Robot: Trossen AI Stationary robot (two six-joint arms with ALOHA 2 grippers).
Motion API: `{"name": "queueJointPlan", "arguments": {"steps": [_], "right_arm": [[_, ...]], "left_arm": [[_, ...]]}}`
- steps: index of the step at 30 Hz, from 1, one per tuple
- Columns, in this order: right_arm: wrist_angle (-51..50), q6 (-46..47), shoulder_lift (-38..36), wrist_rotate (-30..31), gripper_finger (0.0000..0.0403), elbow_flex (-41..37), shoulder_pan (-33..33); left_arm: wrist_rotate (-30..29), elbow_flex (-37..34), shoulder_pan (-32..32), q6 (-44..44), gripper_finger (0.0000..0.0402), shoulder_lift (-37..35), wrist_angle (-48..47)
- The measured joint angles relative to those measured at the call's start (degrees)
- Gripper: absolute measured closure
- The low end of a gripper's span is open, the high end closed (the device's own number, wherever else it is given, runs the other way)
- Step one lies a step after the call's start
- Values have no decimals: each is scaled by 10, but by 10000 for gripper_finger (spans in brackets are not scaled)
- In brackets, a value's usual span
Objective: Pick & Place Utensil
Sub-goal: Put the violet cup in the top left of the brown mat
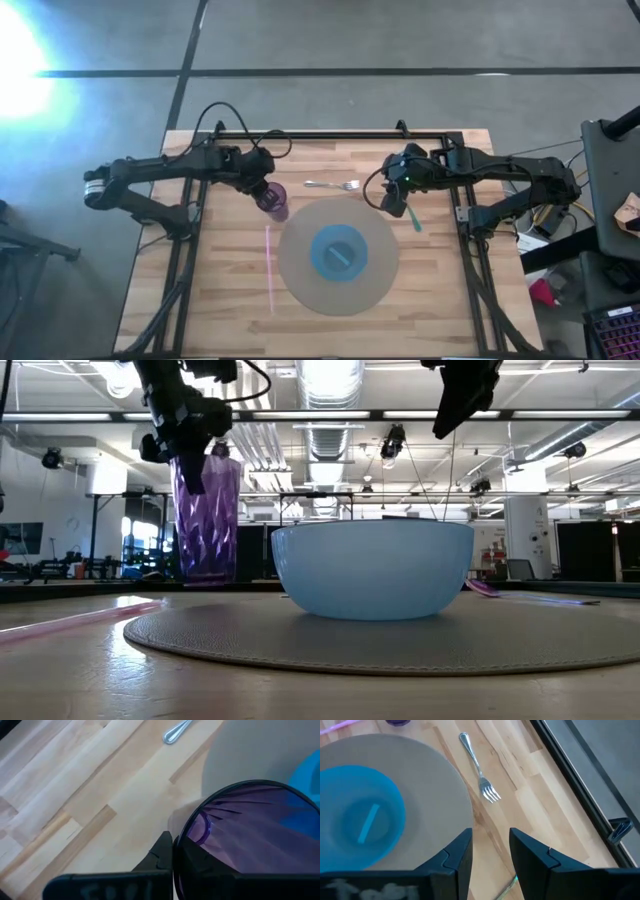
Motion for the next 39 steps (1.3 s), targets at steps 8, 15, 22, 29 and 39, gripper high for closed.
{"name": "queueJointPlan", "arguments": {"steps": [8,15,22,29,39], "right_arm": [[1,0,0,0,280,0,0],[1,0,0,0,280,0,0],[1,0,0,0,280,0,0],[1,2,0,0,280,0,0],[0,1,0,0,280,0,0]], "left_arm": [[-2,-5,5,4,395,23,8],[-2,-5,5,12,394,34,23],[-2,-5,5,12,395,34,22],[-2,-5,5,11,395,37,21],[-3,-11,5,10,392,37,19]]}}
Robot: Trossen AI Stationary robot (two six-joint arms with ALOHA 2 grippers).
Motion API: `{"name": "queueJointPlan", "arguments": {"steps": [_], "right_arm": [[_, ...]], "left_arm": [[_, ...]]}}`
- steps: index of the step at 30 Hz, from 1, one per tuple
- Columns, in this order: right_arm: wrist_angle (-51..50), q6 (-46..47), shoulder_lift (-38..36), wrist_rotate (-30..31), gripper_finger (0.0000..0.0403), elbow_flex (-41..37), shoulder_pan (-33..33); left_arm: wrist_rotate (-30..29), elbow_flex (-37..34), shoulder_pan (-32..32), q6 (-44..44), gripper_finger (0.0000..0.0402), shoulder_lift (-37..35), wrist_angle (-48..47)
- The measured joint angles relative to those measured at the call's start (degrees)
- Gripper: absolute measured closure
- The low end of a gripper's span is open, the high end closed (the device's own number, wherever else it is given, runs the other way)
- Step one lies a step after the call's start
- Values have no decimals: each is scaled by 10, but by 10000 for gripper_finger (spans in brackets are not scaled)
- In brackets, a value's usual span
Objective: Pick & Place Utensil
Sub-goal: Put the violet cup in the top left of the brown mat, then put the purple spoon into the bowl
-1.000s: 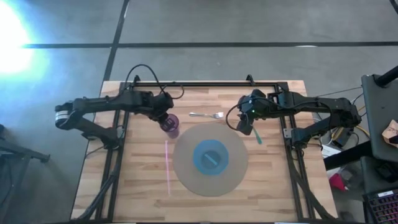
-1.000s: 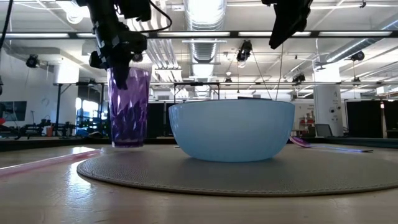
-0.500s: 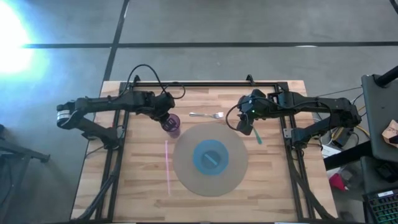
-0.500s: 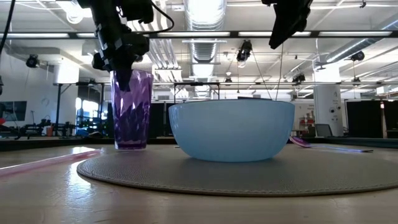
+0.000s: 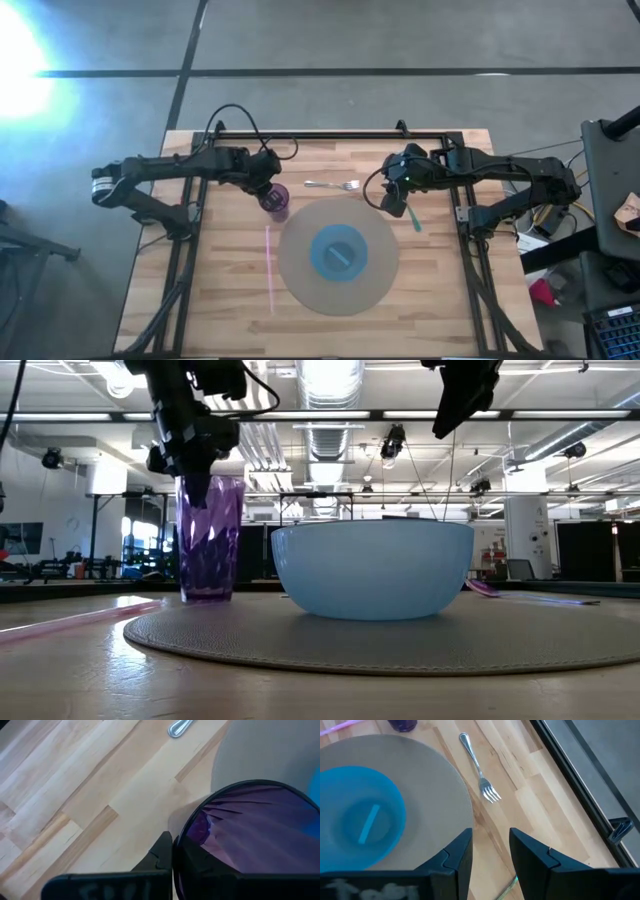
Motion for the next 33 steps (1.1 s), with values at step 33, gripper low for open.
{"name": "queueJointPlan", "arguments": {"steps": [33], "right_arm": [[0,0,0,0,280,0,0]], "left_arm": [[0,-6,0,3,309,-1,3]]}}
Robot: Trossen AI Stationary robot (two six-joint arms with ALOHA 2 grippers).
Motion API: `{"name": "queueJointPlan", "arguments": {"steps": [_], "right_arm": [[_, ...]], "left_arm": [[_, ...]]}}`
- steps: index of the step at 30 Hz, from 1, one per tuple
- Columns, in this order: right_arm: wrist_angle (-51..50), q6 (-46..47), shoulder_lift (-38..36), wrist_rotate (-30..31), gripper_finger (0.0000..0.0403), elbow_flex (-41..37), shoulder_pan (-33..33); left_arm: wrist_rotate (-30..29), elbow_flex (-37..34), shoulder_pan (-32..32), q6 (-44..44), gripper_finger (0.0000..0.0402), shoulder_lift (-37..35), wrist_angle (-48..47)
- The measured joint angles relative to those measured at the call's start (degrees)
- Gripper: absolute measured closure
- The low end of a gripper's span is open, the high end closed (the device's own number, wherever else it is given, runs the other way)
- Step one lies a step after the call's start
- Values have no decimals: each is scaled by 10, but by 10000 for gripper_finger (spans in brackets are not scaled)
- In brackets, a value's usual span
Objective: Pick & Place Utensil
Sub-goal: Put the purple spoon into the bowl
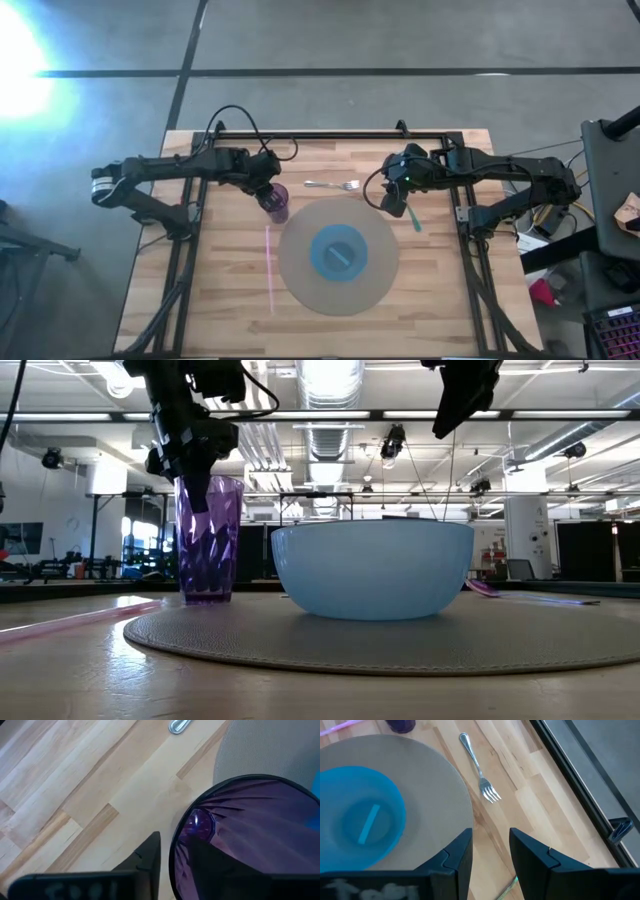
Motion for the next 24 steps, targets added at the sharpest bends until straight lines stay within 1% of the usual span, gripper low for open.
{"name": "queueJointPlan", "arguments": {"steps": [6,11,14,24], "right_arm": [[0,0,0,0,280,0,0],[-1,0,-1,0,280,0,0],[-2,0,-3,0,280,0,0],[-10,-4,-27,0,280,0,0]], "left_arm": [[0,2,1,3,271,-7,-1],[0,31,2,16,248,-9,-14],[0,53,2,28,242,-9,-21],[0,147,2,63,241,-9,-91]]}}
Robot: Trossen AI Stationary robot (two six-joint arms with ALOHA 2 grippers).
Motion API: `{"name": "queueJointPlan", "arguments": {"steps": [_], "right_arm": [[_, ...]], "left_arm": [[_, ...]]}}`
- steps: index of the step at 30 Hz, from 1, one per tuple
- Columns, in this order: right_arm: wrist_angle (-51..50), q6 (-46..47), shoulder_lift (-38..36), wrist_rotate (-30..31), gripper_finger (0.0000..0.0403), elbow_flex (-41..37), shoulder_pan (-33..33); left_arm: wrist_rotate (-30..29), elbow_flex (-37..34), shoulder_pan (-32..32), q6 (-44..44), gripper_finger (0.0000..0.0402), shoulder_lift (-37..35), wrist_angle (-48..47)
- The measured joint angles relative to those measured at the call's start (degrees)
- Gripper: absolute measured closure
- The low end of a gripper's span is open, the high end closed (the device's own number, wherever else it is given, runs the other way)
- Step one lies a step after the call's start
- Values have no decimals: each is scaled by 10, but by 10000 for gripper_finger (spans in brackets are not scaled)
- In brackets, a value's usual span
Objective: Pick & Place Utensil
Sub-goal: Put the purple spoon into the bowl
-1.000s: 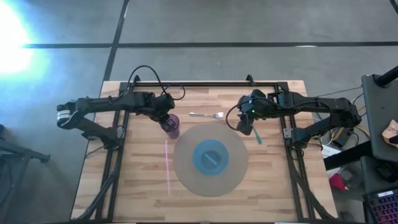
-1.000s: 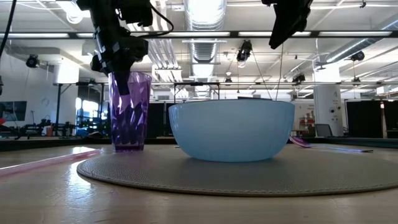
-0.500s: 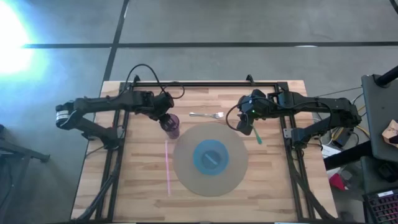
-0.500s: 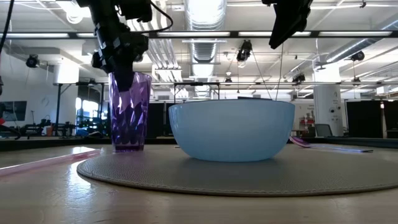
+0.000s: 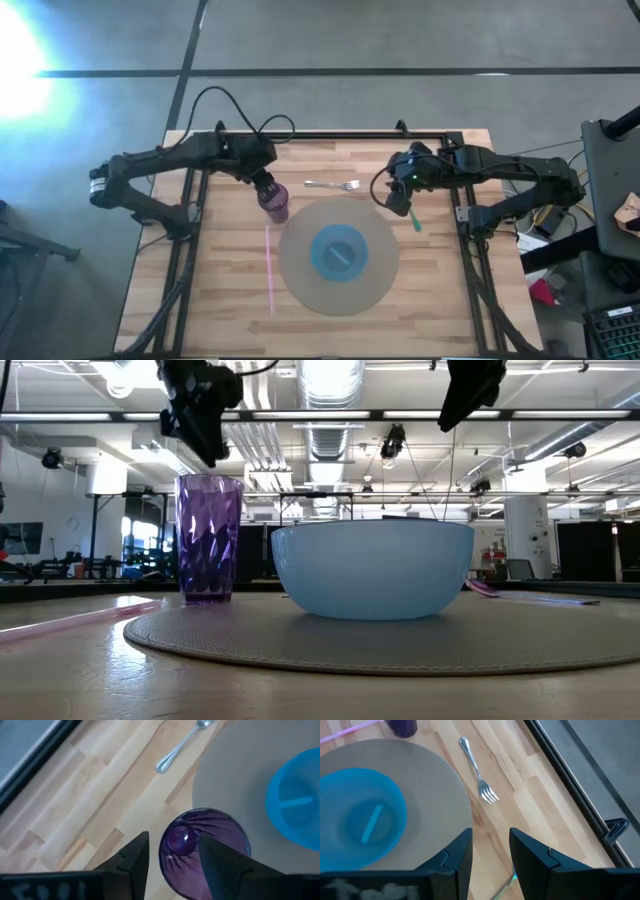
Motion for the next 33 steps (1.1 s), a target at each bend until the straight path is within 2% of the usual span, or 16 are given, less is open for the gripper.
{"name": "queueJointPlan", "arguments": {"steps": [5,10,23,33], "right_arm": [[-26,18,-18,0,280,-1,0],[-57,54,-24,0,280,-11,0],[-87,145,-23,-4,280,-68,0],[-86,208,-23,-14,277,-130,0]], "left_arm": [[0,47,0,25,241,-5,-24],[0,56,-14,29,241,-32,-15],[2,-59,-109,26,241,-126,136],[2,-149,-190,9,241,-140,190]]}}
